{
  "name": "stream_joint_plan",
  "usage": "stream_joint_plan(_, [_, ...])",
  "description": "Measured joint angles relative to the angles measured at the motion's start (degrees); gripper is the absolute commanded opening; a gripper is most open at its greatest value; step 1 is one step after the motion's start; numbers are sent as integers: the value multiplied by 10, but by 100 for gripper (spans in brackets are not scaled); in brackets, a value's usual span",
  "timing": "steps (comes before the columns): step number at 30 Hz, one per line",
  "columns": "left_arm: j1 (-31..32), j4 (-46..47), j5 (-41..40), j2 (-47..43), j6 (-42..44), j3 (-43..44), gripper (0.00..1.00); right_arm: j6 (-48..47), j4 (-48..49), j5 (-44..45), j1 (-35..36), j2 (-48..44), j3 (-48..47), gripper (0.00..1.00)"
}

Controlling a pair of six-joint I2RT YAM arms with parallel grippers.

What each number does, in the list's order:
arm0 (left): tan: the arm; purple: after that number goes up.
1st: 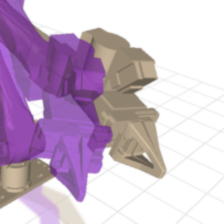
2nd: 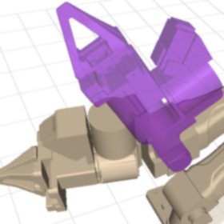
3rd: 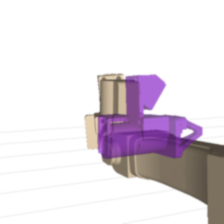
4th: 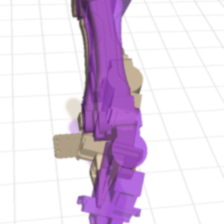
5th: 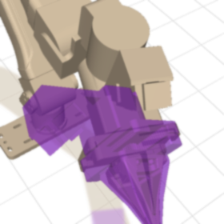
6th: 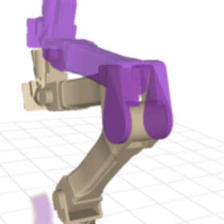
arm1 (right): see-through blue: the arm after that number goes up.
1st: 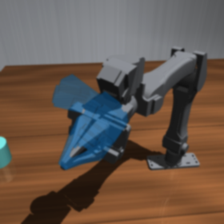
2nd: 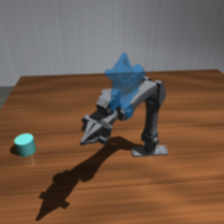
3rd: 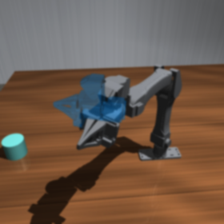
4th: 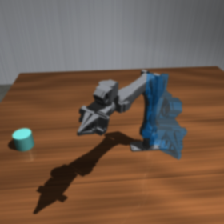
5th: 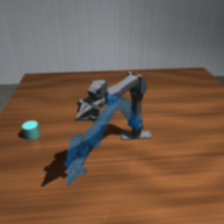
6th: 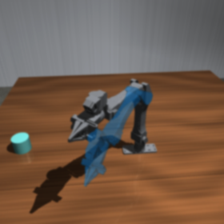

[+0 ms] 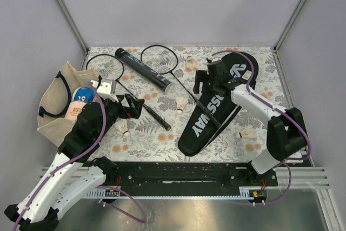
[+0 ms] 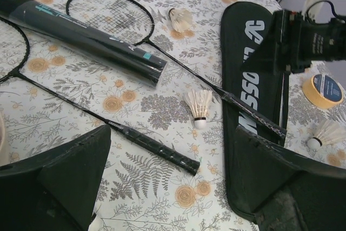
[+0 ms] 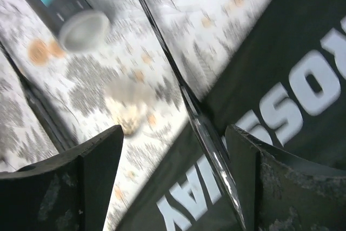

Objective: Pack up the badminton gear

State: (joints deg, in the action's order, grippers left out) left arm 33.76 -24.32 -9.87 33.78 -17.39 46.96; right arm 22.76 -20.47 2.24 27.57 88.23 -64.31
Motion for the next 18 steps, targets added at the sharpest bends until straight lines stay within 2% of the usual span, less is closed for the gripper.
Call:
stream_joint_plan(6, [0, 6, -40, -8, -6, -10, 99, 2, 37, -34, 0, 87, -107, 81])
stream_joint_plan(9, [0, 7, -70, 20, -34, -3, 92, 7, 40, -49, 0, 97, -120, 81])
stream_joint_plan(13, [-2, -1, -111, 130, -101, 65, 91, 17, 46, -79, 0, 94, -113, 80])
stream_joint_plan(18, [-13, 1, -128, 323, -187, 221, 90, 34, 60, -110, 0, 26, -7, 79])
